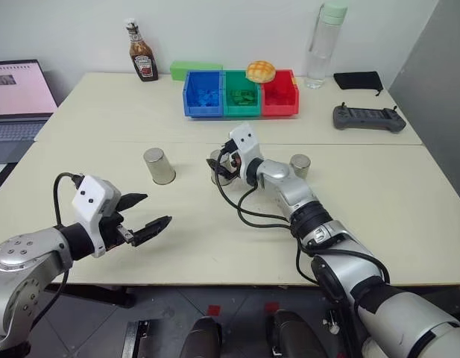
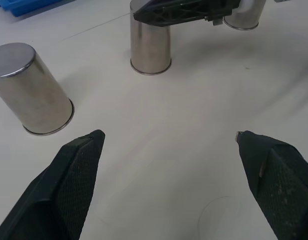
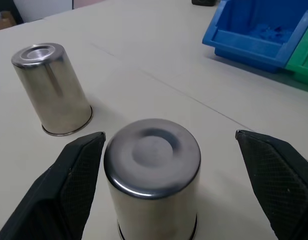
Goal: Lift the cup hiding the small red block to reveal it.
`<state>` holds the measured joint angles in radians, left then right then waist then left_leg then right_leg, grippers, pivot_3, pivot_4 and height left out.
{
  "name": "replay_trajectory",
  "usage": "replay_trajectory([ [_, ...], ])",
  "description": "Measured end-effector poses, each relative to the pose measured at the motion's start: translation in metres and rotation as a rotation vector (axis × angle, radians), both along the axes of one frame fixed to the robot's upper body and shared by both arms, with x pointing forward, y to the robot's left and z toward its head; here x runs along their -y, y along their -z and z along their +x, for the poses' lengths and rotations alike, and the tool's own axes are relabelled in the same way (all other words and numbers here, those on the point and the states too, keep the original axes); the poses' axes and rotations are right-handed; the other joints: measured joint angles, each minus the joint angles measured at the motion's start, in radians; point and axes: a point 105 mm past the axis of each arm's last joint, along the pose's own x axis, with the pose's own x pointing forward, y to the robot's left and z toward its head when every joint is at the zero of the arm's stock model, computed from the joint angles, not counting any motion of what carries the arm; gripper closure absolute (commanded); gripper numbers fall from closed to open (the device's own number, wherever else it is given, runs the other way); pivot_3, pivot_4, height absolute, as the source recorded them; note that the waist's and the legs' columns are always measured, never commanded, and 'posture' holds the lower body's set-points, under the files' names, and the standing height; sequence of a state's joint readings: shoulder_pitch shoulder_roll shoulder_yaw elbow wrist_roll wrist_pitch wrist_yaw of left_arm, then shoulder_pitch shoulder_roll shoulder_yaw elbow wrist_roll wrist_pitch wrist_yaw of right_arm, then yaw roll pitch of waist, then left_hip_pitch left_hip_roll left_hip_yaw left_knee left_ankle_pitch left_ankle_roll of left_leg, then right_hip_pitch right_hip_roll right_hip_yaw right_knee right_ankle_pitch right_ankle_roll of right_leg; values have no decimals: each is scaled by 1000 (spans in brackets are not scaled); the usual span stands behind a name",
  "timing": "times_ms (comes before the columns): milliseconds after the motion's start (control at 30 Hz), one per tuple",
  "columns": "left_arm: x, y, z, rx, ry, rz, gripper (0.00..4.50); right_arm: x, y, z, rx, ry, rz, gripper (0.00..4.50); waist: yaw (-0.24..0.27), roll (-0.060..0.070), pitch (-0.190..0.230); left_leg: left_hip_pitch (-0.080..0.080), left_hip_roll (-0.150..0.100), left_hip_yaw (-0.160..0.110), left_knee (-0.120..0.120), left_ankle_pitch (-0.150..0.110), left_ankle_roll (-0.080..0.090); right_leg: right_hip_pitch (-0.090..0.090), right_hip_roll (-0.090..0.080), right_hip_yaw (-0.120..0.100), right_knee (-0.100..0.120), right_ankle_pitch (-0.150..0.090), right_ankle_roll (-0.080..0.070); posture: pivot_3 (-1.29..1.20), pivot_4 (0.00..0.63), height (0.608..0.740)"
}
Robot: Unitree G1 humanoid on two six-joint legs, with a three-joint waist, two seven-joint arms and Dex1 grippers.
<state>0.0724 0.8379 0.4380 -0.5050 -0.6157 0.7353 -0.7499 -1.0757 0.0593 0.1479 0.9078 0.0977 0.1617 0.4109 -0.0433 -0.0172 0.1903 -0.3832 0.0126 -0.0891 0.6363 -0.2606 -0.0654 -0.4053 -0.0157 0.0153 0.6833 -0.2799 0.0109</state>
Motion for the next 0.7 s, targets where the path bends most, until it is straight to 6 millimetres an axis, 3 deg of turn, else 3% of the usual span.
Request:
replay_trajectory([
  [367,0,-1,1,6,-10,-3,0,-10,16,0,-86,-2,-6,68,-4,0,0,0,0,2,0,0,0,0,0,0,0,0,1,0,150,740],
  [467,0,-1,1,7,-9,-3,0,-11,21,-1,-96,6,-12,533,-5,0,0,0,0,2,0,0,0,0,0,0,0,1,1,0,150,740],
  [633,0,-2,2,12,-7,-2,0,-12,21,0,-77,12,-22,1753,-6,0,0,0,0,2,0,0,0,0,0,0,0,1,1,0,150,740],
  [700,1,-4,2,17,-5,-2,0,-13,18,0,-68,9,-15,1823,-7,0,0,1,0,2,0,0,0,0,0,0,0,1,1,0,150,740],
])
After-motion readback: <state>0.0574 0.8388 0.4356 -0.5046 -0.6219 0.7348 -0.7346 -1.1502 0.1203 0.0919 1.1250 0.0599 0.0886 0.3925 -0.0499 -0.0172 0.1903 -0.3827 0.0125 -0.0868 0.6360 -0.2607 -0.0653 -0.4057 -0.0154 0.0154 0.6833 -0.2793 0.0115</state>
